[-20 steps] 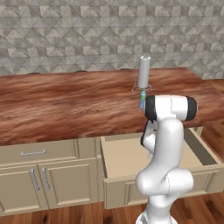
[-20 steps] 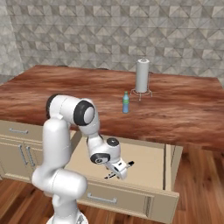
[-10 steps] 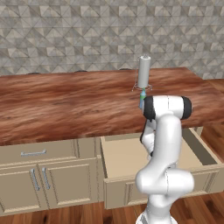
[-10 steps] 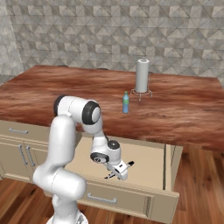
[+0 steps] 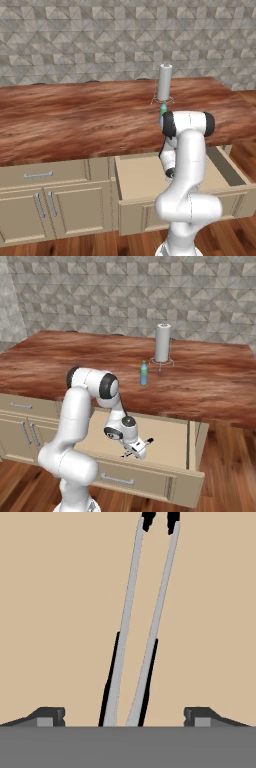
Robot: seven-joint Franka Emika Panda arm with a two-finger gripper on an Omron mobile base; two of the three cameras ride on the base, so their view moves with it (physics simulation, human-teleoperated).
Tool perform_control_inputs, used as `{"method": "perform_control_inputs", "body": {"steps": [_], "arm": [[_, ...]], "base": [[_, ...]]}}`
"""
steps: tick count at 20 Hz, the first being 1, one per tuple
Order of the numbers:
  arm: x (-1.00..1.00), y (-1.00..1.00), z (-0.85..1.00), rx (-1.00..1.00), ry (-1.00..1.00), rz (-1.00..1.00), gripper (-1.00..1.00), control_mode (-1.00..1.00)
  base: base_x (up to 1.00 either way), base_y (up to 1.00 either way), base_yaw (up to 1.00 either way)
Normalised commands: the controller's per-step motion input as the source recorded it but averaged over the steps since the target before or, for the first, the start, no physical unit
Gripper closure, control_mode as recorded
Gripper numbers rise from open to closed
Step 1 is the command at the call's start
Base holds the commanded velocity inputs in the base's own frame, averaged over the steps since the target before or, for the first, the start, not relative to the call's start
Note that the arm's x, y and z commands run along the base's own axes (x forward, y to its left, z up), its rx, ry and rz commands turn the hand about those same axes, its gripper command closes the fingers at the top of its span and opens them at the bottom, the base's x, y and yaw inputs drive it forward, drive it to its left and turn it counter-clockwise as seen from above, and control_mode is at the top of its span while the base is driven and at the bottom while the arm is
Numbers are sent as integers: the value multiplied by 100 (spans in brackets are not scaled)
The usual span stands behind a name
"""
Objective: Pick the tongs from the drawer and place it on the counter.
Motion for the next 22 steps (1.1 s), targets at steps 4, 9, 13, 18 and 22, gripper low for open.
{"method": "perform_control_inputs", "body": {"steps": [4, 9, 13, 18, 22], "arm": [[27, 0, -23, 0, 0, 0, -100, -100], [11, 0, -41, 5, 1, 0, 100, -100], [-1, 0, -48, 12, 5, 0, 100, -100], [-11, 0, -43, 16, 4, 0, 100, -100], [-14, 0, -32, 21, 3, 0, 100, -100]], "base": [[0, 0, 0], [0, 0, 0], [0, 0, 0], [0, 0, 0], [0, 0, 0]]}}
